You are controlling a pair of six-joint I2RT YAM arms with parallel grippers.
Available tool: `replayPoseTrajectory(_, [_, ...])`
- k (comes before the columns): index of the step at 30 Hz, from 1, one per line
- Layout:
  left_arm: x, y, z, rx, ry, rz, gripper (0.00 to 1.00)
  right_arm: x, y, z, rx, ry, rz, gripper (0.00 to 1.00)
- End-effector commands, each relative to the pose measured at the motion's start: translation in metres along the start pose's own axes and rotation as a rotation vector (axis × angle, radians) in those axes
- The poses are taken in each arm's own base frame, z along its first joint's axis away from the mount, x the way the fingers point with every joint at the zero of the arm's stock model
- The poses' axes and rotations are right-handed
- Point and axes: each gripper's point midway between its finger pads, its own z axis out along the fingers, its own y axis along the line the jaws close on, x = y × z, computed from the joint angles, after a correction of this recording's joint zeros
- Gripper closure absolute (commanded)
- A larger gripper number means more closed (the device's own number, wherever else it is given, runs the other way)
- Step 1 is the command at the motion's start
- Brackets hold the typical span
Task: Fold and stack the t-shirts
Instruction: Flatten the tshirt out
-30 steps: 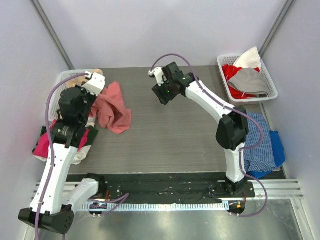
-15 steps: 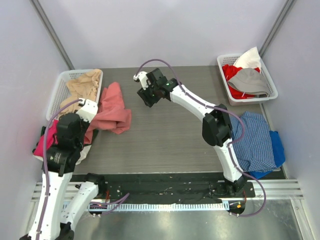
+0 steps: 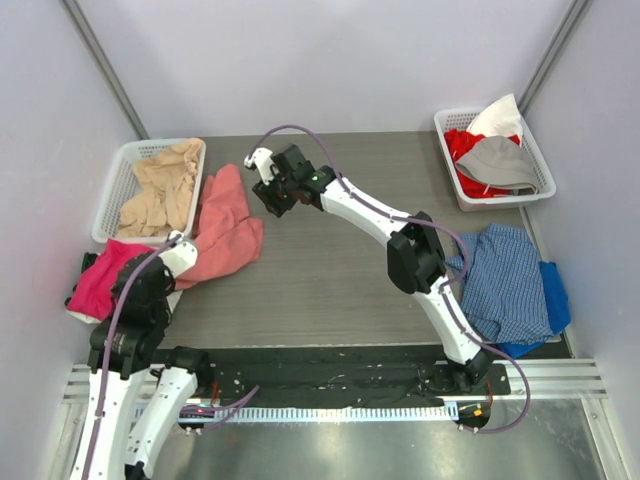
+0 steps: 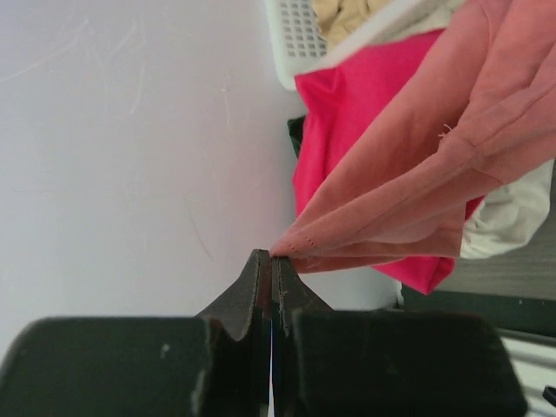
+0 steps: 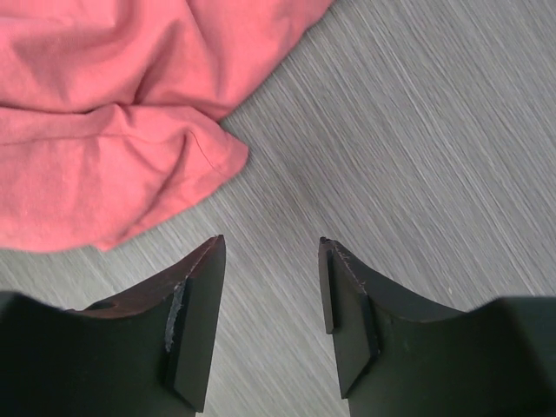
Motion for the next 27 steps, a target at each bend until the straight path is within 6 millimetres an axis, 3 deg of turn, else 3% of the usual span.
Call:
replayPoseTrajectory(1, [0.002,-0.016,0.002,0.075,-0.003,0.059,1.0,-0.016,0.01,0.02,-0.036,-0.073,0.002,0.47])
replayPoseTrajectory(10, [-0.012,-0.064,0.015,0.256,-0.054,0.001,1.0,-0.007,0.024,0.059,-0.12,-0.106,-0.001,0.47])
replayPoseTrajectory(11, [-0.01,-0.069,0.017,0.265,-0.047,0.005,1.0,0.001,0.027,0.068,-0.131,-0.091,0.001,0.47])
replayPoseTrajectory(15, [-0.004,-0.083,0.02,0.287,-0.047,0.022,1.0,-0.012,0.036,0.077,-0.171,-0.132,-0.003,0.44])
replayPoseTrajectory(21, [0.006,-0.097,0.026,0.283,-0.045,0.06,1.0,-0.023,0.046,0.082,-0.172,-0.169,-0.053,0.33])
replayPoseTrajectory(27, [0.012,-0.105,0.032,0.272,-0.03,0.077,1.0,-0.028,0.061,0.079,-0.199,-0.173,-0.042,0.33])
